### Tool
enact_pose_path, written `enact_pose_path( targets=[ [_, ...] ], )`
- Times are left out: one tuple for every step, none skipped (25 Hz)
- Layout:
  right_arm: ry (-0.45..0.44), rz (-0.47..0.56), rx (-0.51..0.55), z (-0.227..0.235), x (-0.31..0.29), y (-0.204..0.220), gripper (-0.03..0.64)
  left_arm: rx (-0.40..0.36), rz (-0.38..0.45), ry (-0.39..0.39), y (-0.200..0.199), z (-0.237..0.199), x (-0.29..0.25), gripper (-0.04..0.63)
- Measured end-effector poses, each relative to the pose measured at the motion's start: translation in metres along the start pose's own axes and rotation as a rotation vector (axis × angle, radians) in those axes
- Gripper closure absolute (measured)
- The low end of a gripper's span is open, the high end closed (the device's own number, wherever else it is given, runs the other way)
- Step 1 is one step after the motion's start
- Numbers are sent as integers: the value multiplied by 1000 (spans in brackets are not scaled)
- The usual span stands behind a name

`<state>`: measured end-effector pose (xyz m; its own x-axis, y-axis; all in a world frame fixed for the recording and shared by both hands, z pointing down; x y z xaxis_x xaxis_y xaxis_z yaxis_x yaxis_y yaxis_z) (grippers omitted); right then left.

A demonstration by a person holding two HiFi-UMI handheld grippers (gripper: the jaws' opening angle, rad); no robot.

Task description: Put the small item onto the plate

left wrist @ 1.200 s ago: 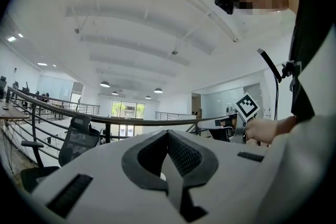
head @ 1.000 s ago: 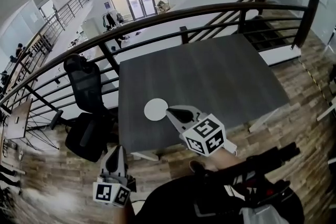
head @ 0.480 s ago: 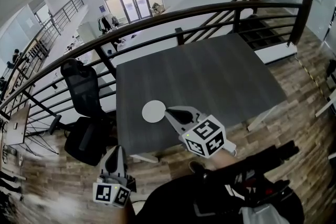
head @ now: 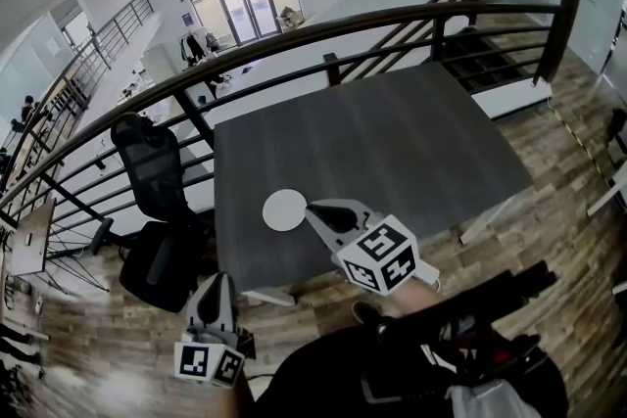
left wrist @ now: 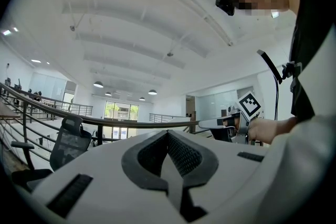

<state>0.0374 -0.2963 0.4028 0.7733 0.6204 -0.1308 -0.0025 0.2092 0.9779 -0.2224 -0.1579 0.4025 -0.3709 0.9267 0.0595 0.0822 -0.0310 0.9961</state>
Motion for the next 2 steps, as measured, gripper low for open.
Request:
enact_pose_path(
  targets=[
    [0,0,0,1,-1,2,615,1,2,2,2,-1,-1,591],
    [0,1,0,1,-3,3,615,2,4,4,4,-1,-2,591]
  ],
)
Point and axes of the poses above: the fingertips, and each gripper's own axes: x backward along the fingers, z to its right, y out of its underside, the point moved 10 cm from there along x, backward along the fingers, and after that the axes turned 2 degrees about -x, right-handed, at the moved point
